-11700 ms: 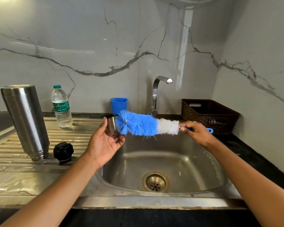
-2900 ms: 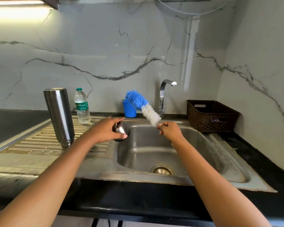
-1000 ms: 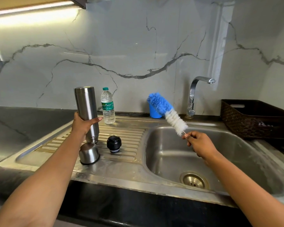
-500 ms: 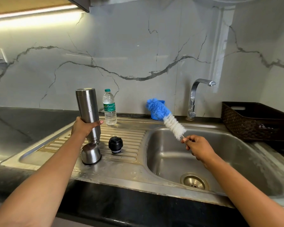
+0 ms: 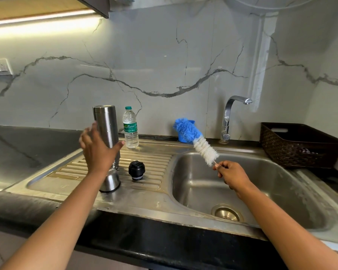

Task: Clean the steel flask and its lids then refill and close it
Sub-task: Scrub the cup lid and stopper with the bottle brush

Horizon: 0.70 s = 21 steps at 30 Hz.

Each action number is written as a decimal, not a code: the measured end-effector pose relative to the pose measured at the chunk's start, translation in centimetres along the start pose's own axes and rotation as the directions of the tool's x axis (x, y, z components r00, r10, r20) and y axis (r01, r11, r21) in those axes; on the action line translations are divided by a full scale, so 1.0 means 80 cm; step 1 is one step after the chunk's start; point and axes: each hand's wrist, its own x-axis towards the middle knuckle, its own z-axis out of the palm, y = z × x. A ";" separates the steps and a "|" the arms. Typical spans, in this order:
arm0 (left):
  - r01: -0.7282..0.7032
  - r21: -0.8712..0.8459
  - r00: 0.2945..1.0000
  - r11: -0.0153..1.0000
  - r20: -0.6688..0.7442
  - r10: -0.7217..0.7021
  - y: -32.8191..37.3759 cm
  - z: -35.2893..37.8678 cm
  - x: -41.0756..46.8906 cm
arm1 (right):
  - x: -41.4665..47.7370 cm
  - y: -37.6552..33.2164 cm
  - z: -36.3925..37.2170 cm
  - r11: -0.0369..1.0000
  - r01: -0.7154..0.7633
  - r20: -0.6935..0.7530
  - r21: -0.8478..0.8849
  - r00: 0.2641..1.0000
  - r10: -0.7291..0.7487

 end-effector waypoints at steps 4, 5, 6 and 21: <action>-0.381 -0.003 0.852 0.925 0.388 0.352 0.016 0.011 -0.028 | -0.003 -0.001 -0.001 1.000 -0.007 0.005 -0.009 1.000 0.007; -0.399 0.050 0.800 0.915 0.507 0.321 0.016 0.015 -0.029 | -0.003 -0.001 -0.001 1.000 -0.007 0.007 -0.010 1.000 0.007; -0.387 0.103 0.759 0.916 0.600 0.253 0.017 0.018 -0.028 | -0.003 -0.001 -0.001 1.000 -0.005 0.006 -0.007 1.000 0.005; 0.591 -0.473 0.710 0.654 0.689 -0.143 0.100 0.083 -0.041 | 0.011 -0.031 -0.033 0.917 0.061 -0.173 -0.394 0.975 -0.139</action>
